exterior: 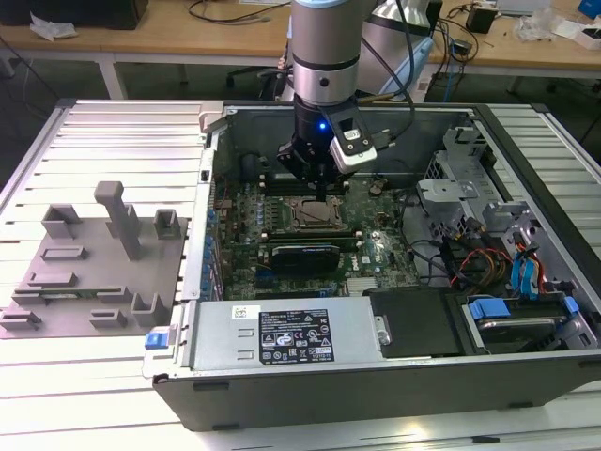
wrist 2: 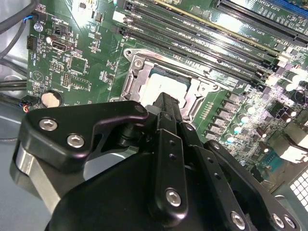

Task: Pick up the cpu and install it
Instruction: 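Install the second cpu locking lever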

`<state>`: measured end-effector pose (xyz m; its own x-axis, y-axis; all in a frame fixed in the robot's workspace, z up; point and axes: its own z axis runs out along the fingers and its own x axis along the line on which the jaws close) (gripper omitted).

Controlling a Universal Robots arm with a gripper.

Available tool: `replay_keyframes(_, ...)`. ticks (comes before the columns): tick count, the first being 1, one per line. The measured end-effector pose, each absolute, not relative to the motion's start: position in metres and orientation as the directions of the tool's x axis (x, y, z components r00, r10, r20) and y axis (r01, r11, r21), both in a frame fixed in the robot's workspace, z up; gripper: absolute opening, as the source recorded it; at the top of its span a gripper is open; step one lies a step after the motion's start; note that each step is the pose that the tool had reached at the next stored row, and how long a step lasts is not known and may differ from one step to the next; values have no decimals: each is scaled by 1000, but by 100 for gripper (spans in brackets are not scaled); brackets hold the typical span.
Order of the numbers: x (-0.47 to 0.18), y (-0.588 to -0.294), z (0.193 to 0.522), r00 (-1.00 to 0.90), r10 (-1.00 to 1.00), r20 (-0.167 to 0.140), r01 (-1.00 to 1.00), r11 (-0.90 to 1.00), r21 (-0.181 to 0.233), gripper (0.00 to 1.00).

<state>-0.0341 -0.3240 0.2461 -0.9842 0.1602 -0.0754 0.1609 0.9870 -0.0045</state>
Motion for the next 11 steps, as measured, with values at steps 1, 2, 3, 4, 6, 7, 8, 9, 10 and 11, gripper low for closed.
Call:
replay_keyframes(1, -34, -324, 246, -984, 160, -75, 161, 987, -4, 11)
replay_keyframes(2, -34, -324, 246, -984, 160, -75, 161, 987, -4, 11)
replay_keyframes(3, -34, -324, 246, -984, 160, -75, 161, 987, -4, 11)
replay_keyframes(4, -34, -324, 246, -984, 160, -75, 161, 987, -4, 11)
replay_keyframes(6, -34, -328, 246, -984, 160, -75, 161, 987, -4, 11)
replay_keyframes(7, -34, -330, 246, -984, 160, -75, 161, 987, -4, 11)
replay_keyframes(8, -34, -332, 246, -984, 160, -75, 161, 987, -4, 11)
replay_keyframes(9, -35, -334, 246, -984, 160, -75, 161, 987, -4, 11)
replay_keyframes(10, -35, -335, 246, -984, 160, -75, 161, 987, -4, 11)
replay_keyframes(11, -36, -337, 246, -984, 160, -75, 161, 987, -4, 11)
